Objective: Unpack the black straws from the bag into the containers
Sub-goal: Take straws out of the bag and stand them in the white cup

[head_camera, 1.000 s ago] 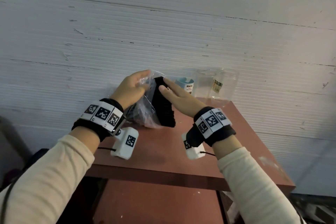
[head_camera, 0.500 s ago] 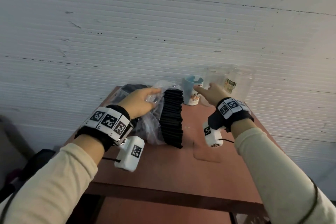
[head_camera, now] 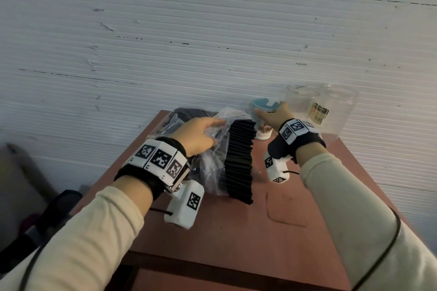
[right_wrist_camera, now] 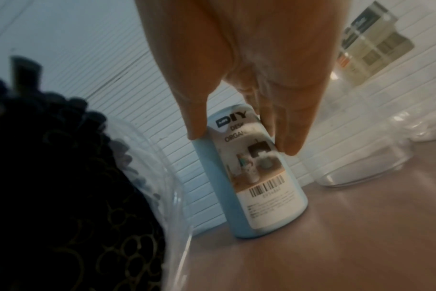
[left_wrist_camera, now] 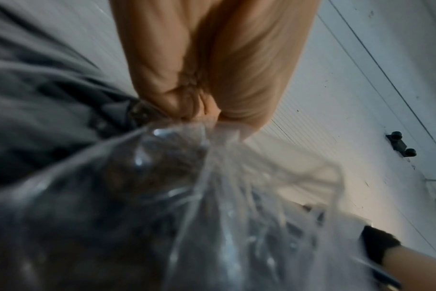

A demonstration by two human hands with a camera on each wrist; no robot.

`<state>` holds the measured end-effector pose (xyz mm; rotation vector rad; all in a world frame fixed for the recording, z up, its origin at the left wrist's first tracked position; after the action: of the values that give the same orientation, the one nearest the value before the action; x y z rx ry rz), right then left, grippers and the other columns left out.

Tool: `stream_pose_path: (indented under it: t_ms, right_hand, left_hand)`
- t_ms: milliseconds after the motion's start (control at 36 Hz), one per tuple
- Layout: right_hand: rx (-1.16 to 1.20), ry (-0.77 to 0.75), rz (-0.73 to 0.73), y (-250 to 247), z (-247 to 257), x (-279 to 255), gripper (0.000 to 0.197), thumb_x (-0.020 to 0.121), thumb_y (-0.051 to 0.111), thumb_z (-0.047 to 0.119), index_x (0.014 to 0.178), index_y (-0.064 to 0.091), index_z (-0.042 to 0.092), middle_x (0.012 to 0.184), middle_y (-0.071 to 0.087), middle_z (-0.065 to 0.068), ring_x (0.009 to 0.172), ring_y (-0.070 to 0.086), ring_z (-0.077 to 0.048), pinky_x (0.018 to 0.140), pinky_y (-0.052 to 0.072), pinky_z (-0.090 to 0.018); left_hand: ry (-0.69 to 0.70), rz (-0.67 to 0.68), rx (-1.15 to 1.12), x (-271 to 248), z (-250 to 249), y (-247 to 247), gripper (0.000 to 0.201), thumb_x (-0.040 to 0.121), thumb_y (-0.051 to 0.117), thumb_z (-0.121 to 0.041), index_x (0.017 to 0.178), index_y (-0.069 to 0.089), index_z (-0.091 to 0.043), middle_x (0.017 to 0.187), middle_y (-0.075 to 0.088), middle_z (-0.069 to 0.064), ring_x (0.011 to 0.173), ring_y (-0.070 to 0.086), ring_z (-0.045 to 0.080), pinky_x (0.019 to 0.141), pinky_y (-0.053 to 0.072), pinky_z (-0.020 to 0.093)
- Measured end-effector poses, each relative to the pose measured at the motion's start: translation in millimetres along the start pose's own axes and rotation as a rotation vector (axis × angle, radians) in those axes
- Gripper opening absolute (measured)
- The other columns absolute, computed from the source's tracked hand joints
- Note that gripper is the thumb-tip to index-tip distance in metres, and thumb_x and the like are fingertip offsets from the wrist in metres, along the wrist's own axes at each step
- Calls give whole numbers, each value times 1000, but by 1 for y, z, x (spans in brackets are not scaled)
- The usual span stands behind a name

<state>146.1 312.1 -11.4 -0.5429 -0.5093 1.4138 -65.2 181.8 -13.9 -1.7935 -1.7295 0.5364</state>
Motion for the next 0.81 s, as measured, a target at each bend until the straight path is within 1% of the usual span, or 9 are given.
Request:
stream_pose_path:
  t_ms: [111, 222, 306, 361, 444, 583, 639, 722, 805]
  right_hand:
    - [-28, -49, -21, -2, 7, -4, 76, 84, 69, 43, 139, 34, 4, 128, 54, -15, 112, 57, -31, 88, 46, -35]
    - [-9, -76, 12, -5, 9, -13, 78, 84, 70, 39, 142, 31, 4, 132, 52, -15, 114, 56, -30, 90, 46, -34]
    - [39, -109, -10, -20, 5, -26, 80, 86, 68, 39, 146, 27, 6, 139, 48, -12, 123, 51, -27, 93, 41, -29]
    - [56, -127, -40, -33, 3, -36, 79, 85, 69, 43, 144, 30, 6, 136, 51, -10, 120, 53, -26, 93, 43, -28]
    - [64, -133, -44, -52, -10, -54, 81, 76, 73, 51, 136, 40, 7, 122, 59, -7, 106, 61, -23, 93, 53, -41]
    - [81, -86, -24, -82, -43, -79, 98, 45, 75, 66, 123, 52, 10, 108, 67, -6, 95, 67, -20, 86, 57, -44]
    - [92, -59, -2, -89, -52, -94, 92, 52, 79, 59, 125, 50, 11, 109, 66, -6, 97, 66, -21, 89, 55, -46]
    - [102, -8, -2, -99, -67, -110, 78, 73, 80, 40, 130, 40, 7, 117, 59, -10, 104, 62, -26, 92, 53, -47]
    - [64, 27, 0, -102, -78, -121, 92, 59, 82, 51, 127, 40, 7, 119, 56, -11, 106, 61, -27, 91, 53, -48]
  left_hand:
    - [-10, 18, -1, 0, 1, 3, 61, 91, 62, -3, 142, 46, -31, 147, 46, -13, 102, 51, 15, 77, 42, 17]
    - [0, 18, 27, -1, -2, 3, 61, 91, 61, -2, 143, 45, -28, 147, 46, -12, 122, 53, 11, 85, 40, 16]
    - [0, 11, 17, -4, -4, 4, 61, 91, 61, -1, 143, 45, -28, 147, 46, -13, 108, 50, 9, 78, 39, 11]
    - [-1, -1, 22, -6, -4, 2, 60, 91, 61, -1, 143, 45, -26, 146, 46, -12, 112, 52, 9, 86, 38, 18]
    - [8, -4, 41, -11, -8, 1, 59, 92, 60, -1, 144, 45, -24, 147, 46, -10, 129, 48, 11, 95, 34, 20]
    - [6, -10, 67, -23, -12, 1, 59, 92, 59, 0, 144, 45, -23, 148, 46, -8, 125, 51, 11, 90, 38, 21]
    - [6, -16, 80, -28, -12, 1, 58, 92, 59, -1, 144, 45, -24, 147, 46, -8, 128, 49, 12, 93, 37, 21]
    - [10, -12, 141, -35, -12, 2, 58, 92, 59, -5, 144, 44, -27, 148, 45, -7, 107, 54, 15, 81, 42, 21]
    - [15, -23, 177, -40, -13, 2, 58, 92, 58, -7, 144, 45, -29, 150, 44, -5, 100, 55, 18, 70, 40, 19]
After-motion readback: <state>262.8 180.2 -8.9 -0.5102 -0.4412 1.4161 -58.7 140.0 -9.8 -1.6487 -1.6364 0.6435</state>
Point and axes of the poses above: each hand's wrist, its own x-axis towards the middle knuckle, its own y-axis out of the palm, z = x × y, the point moved 9 cm from there along x, towards the middle knuckle
